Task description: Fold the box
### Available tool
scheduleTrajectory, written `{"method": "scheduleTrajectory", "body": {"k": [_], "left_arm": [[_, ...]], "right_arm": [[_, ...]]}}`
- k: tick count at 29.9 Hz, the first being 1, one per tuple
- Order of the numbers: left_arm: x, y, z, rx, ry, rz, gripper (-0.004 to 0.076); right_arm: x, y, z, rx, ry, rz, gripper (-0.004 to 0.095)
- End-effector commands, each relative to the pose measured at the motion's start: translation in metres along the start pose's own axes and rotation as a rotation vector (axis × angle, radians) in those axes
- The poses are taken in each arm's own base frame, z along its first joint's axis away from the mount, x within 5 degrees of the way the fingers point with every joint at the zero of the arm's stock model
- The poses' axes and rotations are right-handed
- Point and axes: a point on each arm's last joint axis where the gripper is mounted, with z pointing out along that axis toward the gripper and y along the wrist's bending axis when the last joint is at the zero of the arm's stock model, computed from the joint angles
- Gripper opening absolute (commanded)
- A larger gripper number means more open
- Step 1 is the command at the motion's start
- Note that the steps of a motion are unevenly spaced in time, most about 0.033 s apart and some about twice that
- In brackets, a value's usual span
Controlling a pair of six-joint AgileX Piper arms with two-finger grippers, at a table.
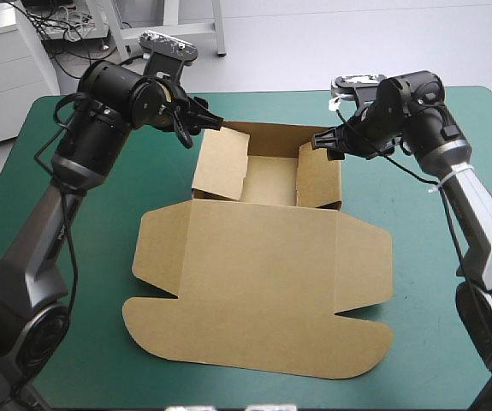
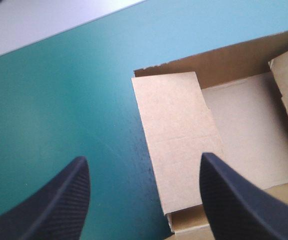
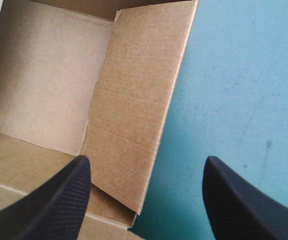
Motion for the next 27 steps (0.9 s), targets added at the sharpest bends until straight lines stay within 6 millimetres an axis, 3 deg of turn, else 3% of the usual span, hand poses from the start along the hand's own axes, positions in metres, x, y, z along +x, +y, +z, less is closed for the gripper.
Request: {"method": "scheduleTrajectory", "body": {"k": [1,7,17,22,27], "left_arm": [[0.001,0.009,-0.060,-0.024,-0.095,-0.001,0.0452],[0.021,0.020,-0.086,-0.058,-0.093,0.037,0.0452],[0.110,0.037,-0.127,-0.066,-0.079,0.047,0.0452],[0.159,0.045,-0.151,-0.060,-0.088,0.034,0.0452],[0.190,0.052,-0.171,-0.057,-0.128,0.017,0.0452]], "right_arm": [[0.001,-0.001,-0.036,-0.007,-0.085,-0.018,0.0613],[0.001,0.000,-0.036,-0.018,-0.083,-0.016,0.0614],[0.001,-0.001,-0.034,-0.005,-0.081,-0.025,0.0620],[0.001,-0.003,-0.034,0.023,-0.084,-0.034,0.0675],[0.000,-0.004,-0.031,0.029,-0.078,-0.036,0.0685]]}}
